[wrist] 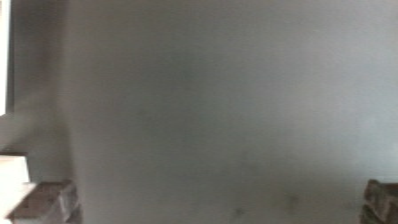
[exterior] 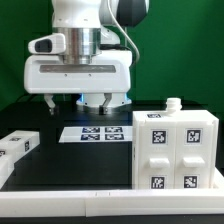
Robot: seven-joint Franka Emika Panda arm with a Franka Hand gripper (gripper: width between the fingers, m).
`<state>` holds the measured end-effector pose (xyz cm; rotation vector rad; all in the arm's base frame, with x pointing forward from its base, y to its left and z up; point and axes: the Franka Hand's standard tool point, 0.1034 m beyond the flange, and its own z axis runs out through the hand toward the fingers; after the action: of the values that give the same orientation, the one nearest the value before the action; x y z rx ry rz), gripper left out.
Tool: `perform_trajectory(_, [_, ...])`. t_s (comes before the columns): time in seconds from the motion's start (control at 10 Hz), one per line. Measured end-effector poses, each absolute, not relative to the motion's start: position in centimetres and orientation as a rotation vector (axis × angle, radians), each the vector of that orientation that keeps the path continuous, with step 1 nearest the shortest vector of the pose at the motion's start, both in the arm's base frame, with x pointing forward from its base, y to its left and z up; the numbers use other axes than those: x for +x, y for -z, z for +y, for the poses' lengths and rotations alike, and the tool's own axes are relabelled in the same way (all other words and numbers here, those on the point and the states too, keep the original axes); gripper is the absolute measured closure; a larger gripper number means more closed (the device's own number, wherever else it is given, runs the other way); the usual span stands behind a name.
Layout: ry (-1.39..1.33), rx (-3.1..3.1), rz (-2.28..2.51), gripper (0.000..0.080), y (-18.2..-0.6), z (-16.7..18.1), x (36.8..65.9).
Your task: Assemble cabinet
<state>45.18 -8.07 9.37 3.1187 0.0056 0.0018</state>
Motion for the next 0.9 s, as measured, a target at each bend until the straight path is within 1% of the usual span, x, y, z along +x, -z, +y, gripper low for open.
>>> perform_trajectory(0.2, [0.019,3.124,0.057,0.0002,-9.4,-9.8,45.0])
perform_trajectory(0.3, [0.034,3.14,0.059,0.0002,-9.7,-11.9,45.7])
perform_trajectory(0.4, [0.027,3.137,0.073,0.0002,-9.4,-14.1,45.6])
perform_trajectory(0.6, [0.044,3.129,0.046,0.0002,-8.8,-17.2,44.5])
perform_trajectory(0.7, [0.066,3.124,0.001,0.0002,-8.1,-18.5,43.6])
perform_trajectory(0.9, [0.073,3.105,-0.037,0.0002,-7.3,-20.5,42.8])
